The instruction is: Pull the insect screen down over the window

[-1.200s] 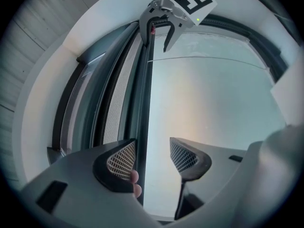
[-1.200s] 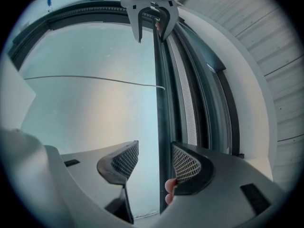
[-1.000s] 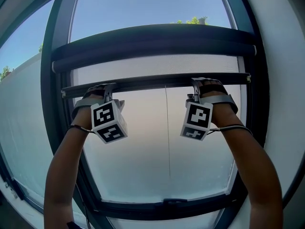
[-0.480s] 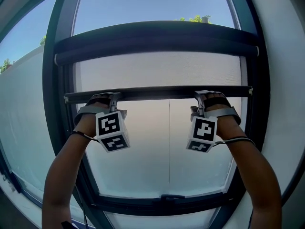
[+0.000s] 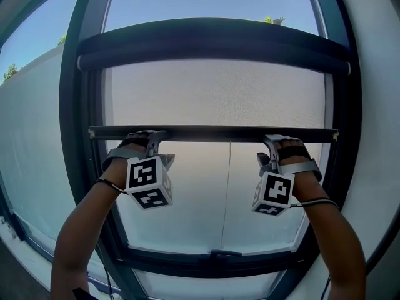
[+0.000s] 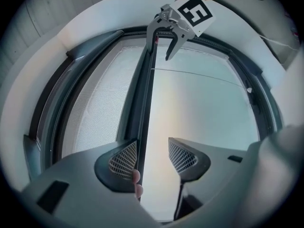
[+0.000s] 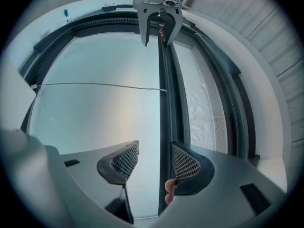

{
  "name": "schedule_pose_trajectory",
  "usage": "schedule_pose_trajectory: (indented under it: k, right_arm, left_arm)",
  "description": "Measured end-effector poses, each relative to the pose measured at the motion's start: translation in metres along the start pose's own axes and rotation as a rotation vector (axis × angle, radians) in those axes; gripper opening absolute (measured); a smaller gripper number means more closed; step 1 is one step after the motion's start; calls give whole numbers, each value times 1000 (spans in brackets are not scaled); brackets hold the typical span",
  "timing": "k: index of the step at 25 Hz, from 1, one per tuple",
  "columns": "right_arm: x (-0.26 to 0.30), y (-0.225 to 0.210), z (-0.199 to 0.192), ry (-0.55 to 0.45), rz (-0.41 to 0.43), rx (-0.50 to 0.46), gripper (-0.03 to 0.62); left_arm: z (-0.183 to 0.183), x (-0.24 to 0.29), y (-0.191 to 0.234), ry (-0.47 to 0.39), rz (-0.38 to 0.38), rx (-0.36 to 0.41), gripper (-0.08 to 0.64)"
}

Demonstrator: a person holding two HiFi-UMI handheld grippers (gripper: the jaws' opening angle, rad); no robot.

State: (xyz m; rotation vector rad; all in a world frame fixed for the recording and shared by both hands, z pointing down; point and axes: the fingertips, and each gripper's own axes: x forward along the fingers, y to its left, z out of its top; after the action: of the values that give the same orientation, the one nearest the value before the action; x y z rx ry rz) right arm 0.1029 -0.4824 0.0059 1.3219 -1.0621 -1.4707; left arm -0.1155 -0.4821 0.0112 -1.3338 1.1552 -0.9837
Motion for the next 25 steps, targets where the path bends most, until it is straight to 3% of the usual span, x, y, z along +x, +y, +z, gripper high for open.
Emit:
schedule_pose_trajectory:
  k: [6, 12, 17, 25]
  right_arm:
    - [-4, 11, 4, -12, 22, 34, 202]
    - [-15, 50, 8, -1, 66, 36, 202]
    - [-24, 75, 10, -3, 79, 27, 202]
    - [-36, 92, 11, -6, 129, 57, 202]
  left_arm:
    - [-2, -2, -12, 11, -12, 28, 210]
    - [-5, -6, -54, -2, -94, 40, 210]
    - [-7, -9, -81, 1, -88, 68, 210]
    - [-7, -21, -101, -29, -170, 15, 210]
